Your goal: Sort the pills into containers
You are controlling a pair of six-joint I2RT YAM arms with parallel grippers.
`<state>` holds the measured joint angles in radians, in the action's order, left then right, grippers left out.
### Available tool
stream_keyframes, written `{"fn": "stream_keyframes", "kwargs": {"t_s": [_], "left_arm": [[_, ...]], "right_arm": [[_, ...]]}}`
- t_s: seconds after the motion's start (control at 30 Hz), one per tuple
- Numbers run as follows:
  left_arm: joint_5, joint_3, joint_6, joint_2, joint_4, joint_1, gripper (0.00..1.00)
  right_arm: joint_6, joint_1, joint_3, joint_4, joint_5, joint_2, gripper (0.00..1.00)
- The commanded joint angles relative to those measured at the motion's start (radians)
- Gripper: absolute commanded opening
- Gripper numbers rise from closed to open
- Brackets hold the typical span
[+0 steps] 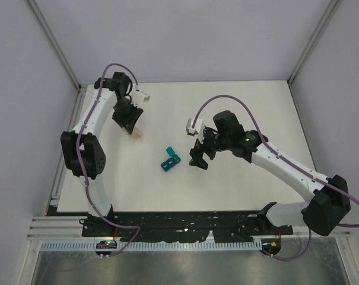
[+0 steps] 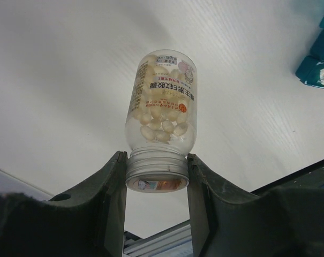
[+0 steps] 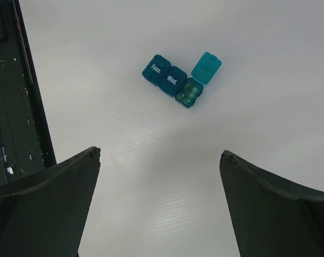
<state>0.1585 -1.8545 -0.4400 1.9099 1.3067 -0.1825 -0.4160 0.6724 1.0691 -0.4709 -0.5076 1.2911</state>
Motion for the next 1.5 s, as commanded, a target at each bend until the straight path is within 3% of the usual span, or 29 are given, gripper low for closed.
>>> {"fn": "stream_keyframes", "kwargs": {"t_s": [0.0, 0.27, 0.97, 1.03, 1.13, 1.27, 1.47], "left_arm": [[-0.083, -0.087, -0.025, 0.061, 0.12, 0.023, 0.0], [-0.145, -0.213, -0.051, 0.21, 0.212, 0.049, 0.0], [-0.22, -0.242, -0.089, 0.314, 0.293, 0.052, 0.01], [-0.218, -0.241, -0.092, 0.317, 0.296, 0.052, 0.07], [-0.218, -0.23, -0.094, 0.317, 0.29, 0.051, 0.25], [-0.214, -0.227, -0.1, 0.317, 0.279, 0.054, 0.41], [-0.198, -0.219, -0.1, 0.31, 0.266, 0.052, 0.5]], "right_arm": [[-0.017, -0.008, -0.003, 0.031, -0.017, -0.004, 0.96], [-0.021, -0.013, -0.015, 0.032, -0.038, 0.017, 0.96], [-0.027, -0.016, -0.018, 0.032, -0.065, 0.039, 0.97], [-0.027, -0.016, -0.02, 0.031, -0.065, 0.04, 0.97], [-0.027, -0.016, -0.021, 0.031, -0.066, 0.039, 0.97], [-0.027, -0.016, -0.021, 0.032, -0.068, 0.042, 0.97], [-0.026, -0.016, -0.023, 0.034, -0.069, 0.045, 0.96]]}}
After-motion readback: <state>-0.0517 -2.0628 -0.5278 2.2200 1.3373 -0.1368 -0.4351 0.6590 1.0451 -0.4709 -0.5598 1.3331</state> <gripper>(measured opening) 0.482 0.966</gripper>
